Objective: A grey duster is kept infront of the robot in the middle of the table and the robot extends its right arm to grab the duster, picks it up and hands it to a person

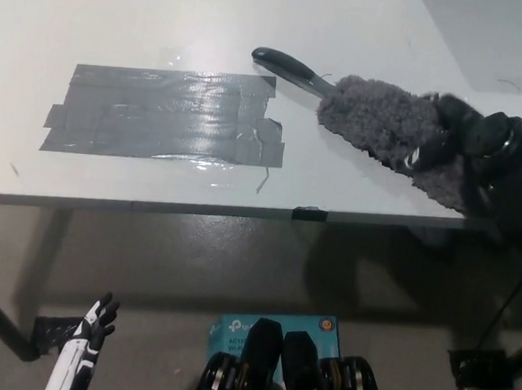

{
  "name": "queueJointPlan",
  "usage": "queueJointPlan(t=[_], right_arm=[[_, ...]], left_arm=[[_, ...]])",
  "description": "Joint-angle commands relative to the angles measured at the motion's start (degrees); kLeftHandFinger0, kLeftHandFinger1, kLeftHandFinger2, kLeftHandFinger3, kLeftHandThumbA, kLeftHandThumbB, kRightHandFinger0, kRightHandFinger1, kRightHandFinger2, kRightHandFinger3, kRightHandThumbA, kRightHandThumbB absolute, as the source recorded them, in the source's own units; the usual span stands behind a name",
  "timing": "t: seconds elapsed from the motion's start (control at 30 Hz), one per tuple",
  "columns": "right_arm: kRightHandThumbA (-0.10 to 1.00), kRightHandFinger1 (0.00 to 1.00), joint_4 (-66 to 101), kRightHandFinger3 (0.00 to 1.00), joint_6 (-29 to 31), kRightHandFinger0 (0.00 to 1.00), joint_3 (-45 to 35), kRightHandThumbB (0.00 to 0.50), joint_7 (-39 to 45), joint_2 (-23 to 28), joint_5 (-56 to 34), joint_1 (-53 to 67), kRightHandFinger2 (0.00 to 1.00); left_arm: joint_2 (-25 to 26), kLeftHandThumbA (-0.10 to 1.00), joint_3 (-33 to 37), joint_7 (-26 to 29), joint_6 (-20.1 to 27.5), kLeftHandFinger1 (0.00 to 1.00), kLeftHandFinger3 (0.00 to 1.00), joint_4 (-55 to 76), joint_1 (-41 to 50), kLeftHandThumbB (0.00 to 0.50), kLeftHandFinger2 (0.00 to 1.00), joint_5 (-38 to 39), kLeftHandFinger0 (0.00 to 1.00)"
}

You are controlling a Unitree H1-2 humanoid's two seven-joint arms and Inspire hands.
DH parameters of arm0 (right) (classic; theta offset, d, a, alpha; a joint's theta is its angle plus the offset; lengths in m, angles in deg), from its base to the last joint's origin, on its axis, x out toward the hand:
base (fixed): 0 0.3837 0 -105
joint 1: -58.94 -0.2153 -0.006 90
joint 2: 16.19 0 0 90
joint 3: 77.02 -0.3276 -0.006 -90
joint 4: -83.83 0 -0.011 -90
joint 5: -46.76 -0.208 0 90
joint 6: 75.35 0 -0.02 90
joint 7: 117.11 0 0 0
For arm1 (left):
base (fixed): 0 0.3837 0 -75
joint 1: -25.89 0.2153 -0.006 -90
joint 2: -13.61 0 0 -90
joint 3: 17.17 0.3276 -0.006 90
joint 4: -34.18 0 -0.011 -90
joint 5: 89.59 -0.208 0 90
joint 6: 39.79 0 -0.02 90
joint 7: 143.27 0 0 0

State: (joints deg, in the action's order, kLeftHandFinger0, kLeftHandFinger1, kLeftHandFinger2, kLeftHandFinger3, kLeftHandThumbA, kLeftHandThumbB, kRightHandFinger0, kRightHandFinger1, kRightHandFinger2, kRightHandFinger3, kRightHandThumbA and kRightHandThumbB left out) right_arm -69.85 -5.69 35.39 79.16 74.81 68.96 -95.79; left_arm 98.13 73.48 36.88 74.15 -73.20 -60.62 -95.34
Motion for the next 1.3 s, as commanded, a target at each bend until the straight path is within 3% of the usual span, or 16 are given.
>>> queueJointPlan(t=[0.0,0.27,0.33,0.37,0.4,0.43,0.5,0.57,0.67,0.7,0.8,0.83,0.93,1.03,1.13,1.27], right_arm=[[1.0,1.0,-6.8,1.0,2.0,1.0,3.9,0.5,3.3,-0.8,3.5,-7.2,1.0],[0.97,1.0,-10.4,1.0,2.0,1.0,6.0,0.457,7.8,-0.4,2.8,-6.2,1.0],[0.45,0.97,-11.2,1.0,0.7,1.0,3.4,0.411,4.7,-0.8,0.9,-5.6,1.0],[0.26,0.26,-10.9,1.0,0.9,0.35,3.1,0.42,2.9,-0.9,0.9,-5.0,0.54],[0.09,0.14,-10.2,1.0,1.1,0.01,3.6,0.363,1.0,-0.9,1.9,-4.5,0.38],[0.04,0.17,-9.8,0.99,1.1,0.0,4.1,0.36,-0.2,-0.9,2.8,-4.3,0.41],[-0.1,0.55,-9.0,1.0,2.7,0.29,5.1,0.293,-2.2,-0.9,4.1,-3.8,0.72],[-0.1,1.0,-6.3,0.84,3.3,0.85,4.3,0.176,-4.0,-0.6,3.9,-2.8,0.96],[-0.1,1.0,-3.6,0.68,4.5,1.0,2.9,0.171,-5.3,-0.2,3.0,-1.9,0.96],[-0.1,0.99,-3.4,0.58,4.6,0.95,2.3,0.184,-5.4,-0.1,2.5,-1.8,0.86],[-0.1,0.22,-1.5,0.33,6.2,0.09,-1.7,0.212,-4.4,0.1,-0.9,-1.5,0.25],[-0.1,0.16,-1.1,0.35,6.6,0.02,-2.8,0.208,-4.0,0.1,-1.7,-1.3,0.26],[-0.1,0.41,2.4,0.34,7.1,0.04,-4.4,0.201,-1.4,0.6,-2.1,-0.6,0.71],[-0.1,0.56,4.7,0.46,7.5,0.07,-5.6,0.213,0.7,1.0,-3.2,0.0,0.91],[-0.1,0.42,8.7,0.83,5.8,0.0,-7.2,0.254,4.9,1.6,-5.0,0.8,0.79],[-0.1,0.41,16.8,1.0,-2.3,0.0,-15.1,0.259,11.1,1.0,-14.4,3.9,0.86]], left_arm=[[1.0,1.0,0.7,0.5,3.0,1.0,1.0,0.2,0.3,0.405,1.0,-0.7,1.0],[1.0,1.0,0.8,0.7,3.0,1.0,1.0,0.6,0.2,0.412,1.0,-1.0,1.0],[1.0,1.0,0.8,0.4,3.0,1.0,1.0,0.7,0.1,0.404,1.0,-0.7,1.0],[1.0,1.0,0.7,0.4,3.0,1.0,1.0,0.8,0.2,0.404,1.0,-0.6,1.0],[0.9,1.0,0.7,0.3,3.0,1.0,1.0,0.8,0.1,0.405,1.0,-0.5,1.0],[0.9,1.0,0.8,0.3,3.0,1.0,1.0,0.8,-0.1,0.406,1.0,-0.4,1.0],[1.0,1.0,0.8,0.3,3.0,1.0,1.0,0.7,-0.3,0.407,1.0,-0.5,1.0],[1.1,1.0,0.6,0.3,3.0,1.0,1.0,0.9,-0.3,0.407,1.0,-0.7,1.0],[1.0,1.0,0.6,0.5,3.0,1.0,1.0,0.9,-0.5,0.4,1.0,-0.7,1.0],[1.0,1.0,0.6,0.5,3.0,1.0,1.0,0.9,-0.6,0.4,1.0,-0.7,1.0],[1.1,1.0,0.7,0.6,3.0,1.0,1.0,1.0,-0.9,0.398,1.0,-1.1,1.0],[1.1,1.0,0.6,0.6,3.0,1.0,1.0,1.1,-0.9,0.399,1.0,-1.2,1.0],[1.2,1.0,0.6,0.7,3.0,1.0,1.0,1.1,-1.0,0.401,1.0,-1.4,1.0],[1.2,1.0,0.5,0.8,3.0,1.0,1.0,1.0,-1.3,0.402,1.0,-1.4,1.0],[1.1,1.0,0.3,0.2,3.0,1.0,1.0,1.2,-1.5,0.4,1.0,-0.5,1.0],[1.1,1.0,0.4,0.6,3.0,1.0,1.0,1.3,-1.4,0.398,1.0,-1.0,1.0]])
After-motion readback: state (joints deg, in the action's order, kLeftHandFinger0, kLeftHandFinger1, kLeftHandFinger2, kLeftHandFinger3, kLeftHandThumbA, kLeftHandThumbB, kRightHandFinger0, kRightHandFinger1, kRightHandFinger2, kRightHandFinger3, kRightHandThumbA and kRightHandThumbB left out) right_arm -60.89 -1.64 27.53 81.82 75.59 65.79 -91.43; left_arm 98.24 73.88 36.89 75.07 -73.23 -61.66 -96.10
